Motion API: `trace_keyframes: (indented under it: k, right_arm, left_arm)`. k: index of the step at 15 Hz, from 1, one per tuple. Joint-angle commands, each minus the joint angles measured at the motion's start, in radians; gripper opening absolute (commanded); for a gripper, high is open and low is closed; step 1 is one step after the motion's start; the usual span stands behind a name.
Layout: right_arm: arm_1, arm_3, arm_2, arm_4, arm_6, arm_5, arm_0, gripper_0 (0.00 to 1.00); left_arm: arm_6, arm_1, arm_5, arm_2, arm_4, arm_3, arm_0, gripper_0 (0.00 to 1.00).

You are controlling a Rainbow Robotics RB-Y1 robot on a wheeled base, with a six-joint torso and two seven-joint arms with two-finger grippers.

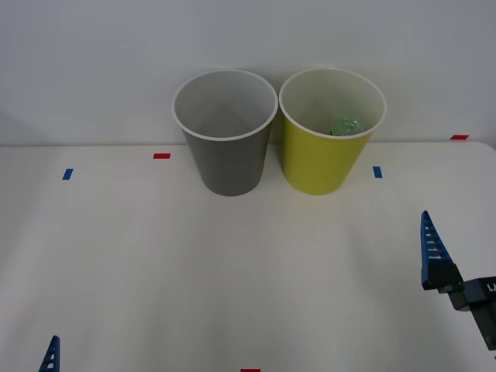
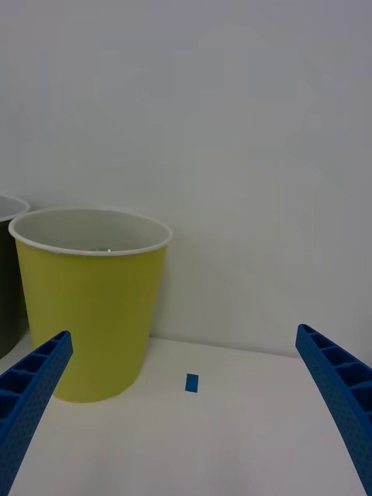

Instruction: Put cans in the gray bin and PET bottles in the light green bin.

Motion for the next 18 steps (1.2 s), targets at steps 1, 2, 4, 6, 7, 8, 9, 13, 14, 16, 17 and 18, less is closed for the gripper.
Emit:
trace_keyframes:
  k: [1, 2, 4, 6, 7, 8, 9, 13, 14, 16, 17, 18]
  right_arm:
    - [0.033, 0.106, -0.014, -0.001, 0.009, -0.189, 0.083, 1.00]
    - [0.051, 0.139, -0.017, -0.001, 0.010, -0.247, 0.105, 1.00]
    - [0.088, 0.190, -0.040, 0.001, 0.012, -0.330, 0.154, 1.00]
    - [0.079, 0.190, -0.063, 0.006, 0.000, -0.363, 0.200, 1.00]
    - [0.079, 0.190, -0.066, 0.004, -0.005, -0.382, 0.218, 1.00]
    - [0.076, 0.190, -0.069, 0.004, -0.011, -0.402, 0.237, 1.00]
    - [0.076, 0.190, -0.069, 0.004, -0.013, -0.413, 0.250, 1.00]
    - [0.081, 0.192, -0.052, 0.004, -0.014, -0.461, 0.313, 1.00]
    - [0.081, 0.190, -0.051, 0.004, -0.011, -0.464, 0.327, 1.00]
    - [0.081, 0.192, -0.052, 0.004, -0.013, -0.473, 0.339, 1.00]
    - [0.081, 0.199, -0.049, 0.004, -0.014, -0.482, 0.341, 1.00]
    - [0.081, 0.224, -0.048, -0.002, -0.014, -0.507, 0.332, 1.00]
  left_arm:
    - [0.000, 0.000, 0.000, 0.000, 0.000, 0.000, 0.000, 1.00]
    - [0.000, 0.000, 0.000, 0.000, 0.000, 0.000, 0.000, 1.00]
    - [0.000, 0.000, 0.000, 0.000, 0.000, 0.000, 0.000, 1.00]
    - [0.000, 0.000, 0.000, 0.000, 0.000, 0.000, 0.000, 1.00]
    - [0.000, 0.000, 0.000, 0.000, 0.000, 0.000, 0.000, 1.00]
    - [0.000, 0.000, 0.000, 0.000, 0.000, 0.000, 0.000, 1.00]
    - [0.000, 0.000, 0.000, 0.000, 0.000, 0.000, 0.000, 1.00]
    - [0.000, 0.000, 0.000, 0.000, 0.000, 0.000, 0.000, 1.00]
    - [0.000, 0.000, 0.000, 0.000, 0.000, 0.000, 0.000, 1.00]
    - [0.000, 0.000, 0.000, 0.000, 0.000, 0.000, 0.000, 1.00]
    - [0.000, 0.000, 0.000, 0.000, 0.000, 0.000, 0.000, 1.00]
    - [0.000, 0.000, 0.000, 0.000, 0.000, 0.000, 0.000, 1.00]
